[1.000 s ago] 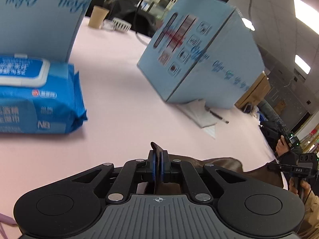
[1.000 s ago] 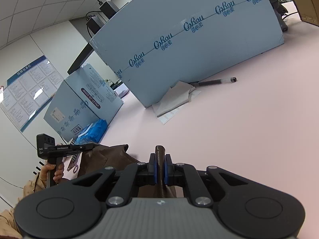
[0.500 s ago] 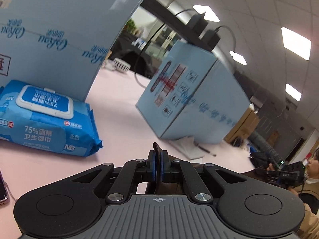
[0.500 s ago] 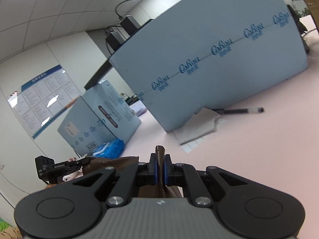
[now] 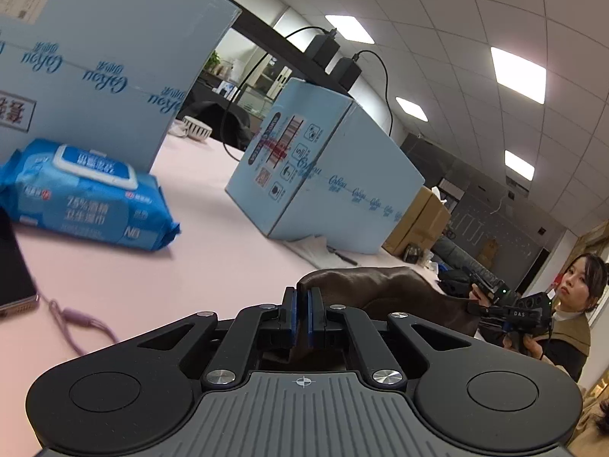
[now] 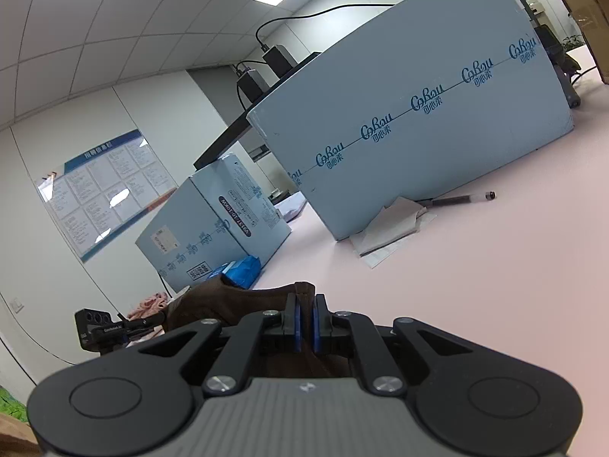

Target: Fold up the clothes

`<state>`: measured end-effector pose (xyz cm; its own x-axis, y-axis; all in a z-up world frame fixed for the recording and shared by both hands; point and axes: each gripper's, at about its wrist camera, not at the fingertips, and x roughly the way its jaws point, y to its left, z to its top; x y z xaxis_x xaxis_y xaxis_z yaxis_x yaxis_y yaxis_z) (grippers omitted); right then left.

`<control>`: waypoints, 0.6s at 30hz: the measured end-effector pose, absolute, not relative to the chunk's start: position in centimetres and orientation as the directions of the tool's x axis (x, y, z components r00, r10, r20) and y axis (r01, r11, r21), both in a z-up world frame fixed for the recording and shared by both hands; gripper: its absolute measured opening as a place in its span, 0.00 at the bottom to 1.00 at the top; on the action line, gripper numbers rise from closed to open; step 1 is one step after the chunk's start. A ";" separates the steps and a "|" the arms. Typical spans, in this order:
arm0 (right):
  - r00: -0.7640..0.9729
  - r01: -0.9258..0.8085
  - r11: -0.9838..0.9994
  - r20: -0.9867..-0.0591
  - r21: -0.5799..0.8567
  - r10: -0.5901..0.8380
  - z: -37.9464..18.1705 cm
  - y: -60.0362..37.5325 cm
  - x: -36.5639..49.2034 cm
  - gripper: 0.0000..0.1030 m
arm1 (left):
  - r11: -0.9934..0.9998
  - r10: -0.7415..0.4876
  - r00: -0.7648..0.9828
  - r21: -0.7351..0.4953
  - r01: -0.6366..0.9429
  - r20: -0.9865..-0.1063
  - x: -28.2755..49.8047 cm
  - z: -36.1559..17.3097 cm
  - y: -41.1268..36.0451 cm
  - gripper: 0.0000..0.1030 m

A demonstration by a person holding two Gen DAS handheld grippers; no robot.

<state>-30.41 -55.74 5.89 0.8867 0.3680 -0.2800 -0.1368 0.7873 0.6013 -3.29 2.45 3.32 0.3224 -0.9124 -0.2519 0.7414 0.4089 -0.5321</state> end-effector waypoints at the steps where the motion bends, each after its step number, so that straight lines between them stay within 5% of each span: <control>1: 0.887 -0.136 0.789 -0.282 0.599 0.367 5.8 -55.6 -30.7 0.07 | 0.413 -0.911 0.318 -0.531 0.740 -0.264 -3.7 3.0 2.8 0.04; 13: 0.819 -0.082 0.854 -0.454 0.513 0.352 3.1 -53.0 -33.8 0.06 | 0.500 -0.846 0.298 -0.462 0.732 -0.443 -6.1 1.4 3.7 0.04; 18: 0.767 -0.074 0.933 -0.578 0.353 0.280 2.7 -50.3 -33.7 0.07 | 0.548 -0.807 0.318 -0.427 0.720 -0.499 -6.8 1.2 4.5 0.04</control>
<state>-33.71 -50.35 2.75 0.7669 0.2795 -0.5777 -0.0741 0.9327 0.3530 -6.76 4.46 1.23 0.3178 -0.8065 -0.4985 0.7196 0.5476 -0.4271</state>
